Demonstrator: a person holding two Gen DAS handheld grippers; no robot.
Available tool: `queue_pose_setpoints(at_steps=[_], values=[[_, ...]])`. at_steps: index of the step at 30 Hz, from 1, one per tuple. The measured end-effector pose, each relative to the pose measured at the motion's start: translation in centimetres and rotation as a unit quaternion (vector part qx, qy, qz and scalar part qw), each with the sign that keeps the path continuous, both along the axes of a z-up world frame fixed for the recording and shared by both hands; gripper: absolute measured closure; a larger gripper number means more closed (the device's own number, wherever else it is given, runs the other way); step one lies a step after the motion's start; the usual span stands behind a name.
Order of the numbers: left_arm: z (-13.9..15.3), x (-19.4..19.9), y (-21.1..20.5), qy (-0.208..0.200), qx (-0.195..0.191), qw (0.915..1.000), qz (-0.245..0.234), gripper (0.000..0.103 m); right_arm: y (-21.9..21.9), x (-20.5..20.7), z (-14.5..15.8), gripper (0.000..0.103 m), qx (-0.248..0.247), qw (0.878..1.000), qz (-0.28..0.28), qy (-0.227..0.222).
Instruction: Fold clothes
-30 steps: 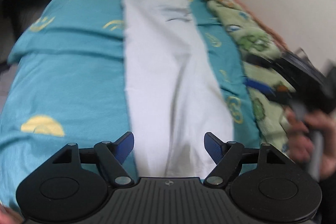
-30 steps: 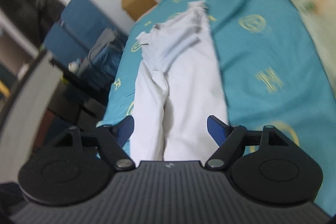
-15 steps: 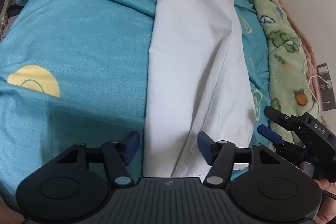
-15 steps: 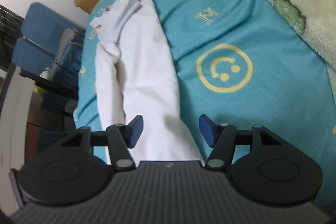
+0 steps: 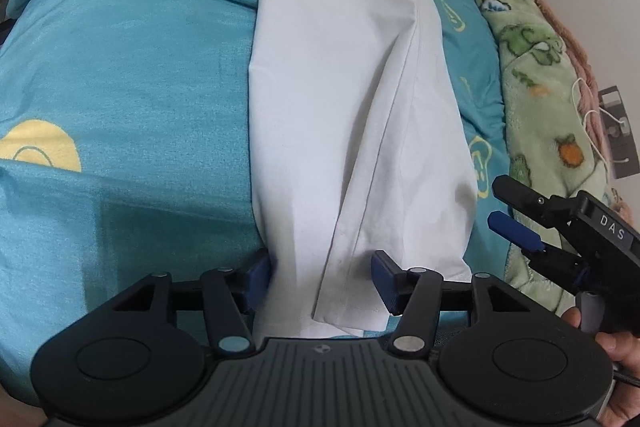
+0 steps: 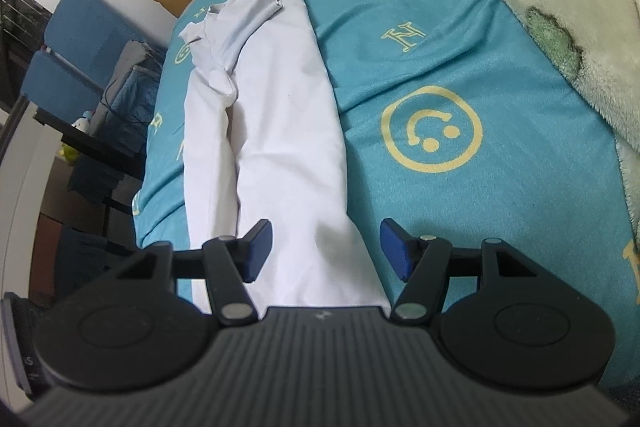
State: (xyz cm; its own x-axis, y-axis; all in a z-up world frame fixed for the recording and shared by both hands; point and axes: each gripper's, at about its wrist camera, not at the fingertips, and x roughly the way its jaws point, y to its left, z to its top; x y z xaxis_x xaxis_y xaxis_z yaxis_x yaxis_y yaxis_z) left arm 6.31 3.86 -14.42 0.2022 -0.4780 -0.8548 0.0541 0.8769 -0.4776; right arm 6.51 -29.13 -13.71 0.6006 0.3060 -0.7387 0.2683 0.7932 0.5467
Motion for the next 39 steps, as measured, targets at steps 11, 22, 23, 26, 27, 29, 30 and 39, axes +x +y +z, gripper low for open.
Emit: queue_pose_setpoints(at_steps=[11,22,23,26,27,29,30,39], values=[[-0.1,-0.1,0.0,-0.015,0.019,0.9995,0.019,0.092,-0.2,0.6,-0.7,0.040,0.006,1.000,-0.006,0.011],[1.8,-1.5,3.0,-0.049,0.013,0.9934,0.103,0.101,-0.2,0.7,-0.9,0.040,0.013,1.000,-0.010,0.009],[1.8,-1.5,3.1,-0.047,0.011,0.9933,0.105,0.101,-0.2,0.7,-0.9,0.040,0.014,1.000,-0.011,0.010],[1.8,-1.5,3.3,-0.041,0.005,0.9931,0.110,0.100,-0.2,0.7,-1.1,0.040,0.015,1.000,-0.010,0.016],[1.8,-1.4,3.5,-0.036,0.004,0.9933,0.109,0.100,-0.3,0.8,-1.1,0.040,0.015,1.000,-0.009,0.018],[1.6,-1.2,3.8,-0.027,0.003,0.9937,0.109,0.093,-0.4,0.8,-1.3,0.040,0.018,0.999,-0.010,0.025],[1.5,-1.1,3.8,-0.022,0.000,0.9935,0.112,0.090,-0.5,0.7,-1.4,0.040,0.021,0.999,-0.014,0.029],[0.1,-0.8,3.5,0.010,-0.004,0.9947,0.102,0.056,-1.9,0.3,-2.1,0.023,0.025,0.996,-0.062,0.054]])
